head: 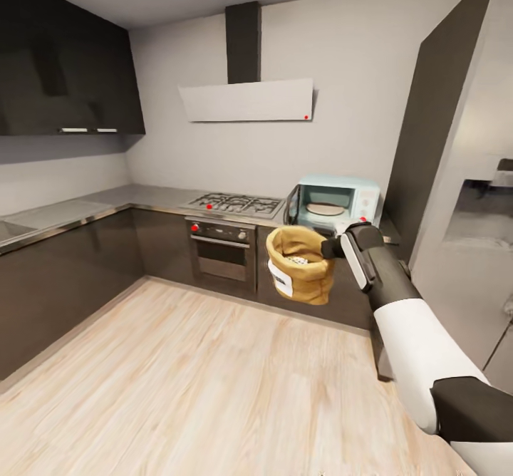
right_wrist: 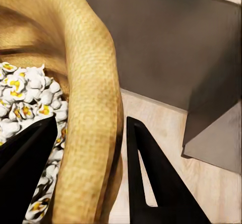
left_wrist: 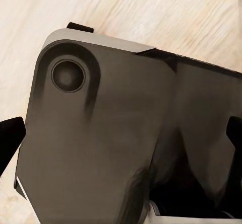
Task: In the kitchen, take the popcorn bag from the countertop, put it into the microwave, and heat it until the popcorn is cooked so the cooked popcorn ends up inside the bag.
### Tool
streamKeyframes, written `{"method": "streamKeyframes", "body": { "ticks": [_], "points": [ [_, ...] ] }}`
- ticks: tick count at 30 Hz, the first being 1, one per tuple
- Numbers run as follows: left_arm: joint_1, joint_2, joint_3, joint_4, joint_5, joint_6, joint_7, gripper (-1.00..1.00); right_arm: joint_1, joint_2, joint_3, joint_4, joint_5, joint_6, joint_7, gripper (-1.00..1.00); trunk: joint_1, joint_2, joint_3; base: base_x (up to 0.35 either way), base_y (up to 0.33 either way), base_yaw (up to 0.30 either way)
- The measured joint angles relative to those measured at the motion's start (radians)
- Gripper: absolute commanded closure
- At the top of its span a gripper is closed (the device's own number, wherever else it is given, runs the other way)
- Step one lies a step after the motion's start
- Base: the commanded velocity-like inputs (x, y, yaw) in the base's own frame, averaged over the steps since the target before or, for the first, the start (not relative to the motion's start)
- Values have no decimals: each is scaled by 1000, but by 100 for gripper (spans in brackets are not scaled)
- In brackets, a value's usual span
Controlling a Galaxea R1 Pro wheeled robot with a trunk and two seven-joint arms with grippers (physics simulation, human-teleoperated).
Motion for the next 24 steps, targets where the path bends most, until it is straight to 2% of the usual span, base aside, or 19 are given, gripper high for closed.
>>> {"method": "streamKeyframes", "body": {
  "ticks": [17,24],
  "points": [
    [0,0,0,0,0,0,0,-100,0,-1,0,2,-1,0,0,100,0,0,0,0,0,-243],
    [0,0,0,0,0,0,0,-100,0,0,2,2,-2,0,2,100,0,0,0,0,0,-29]
  ]
}}
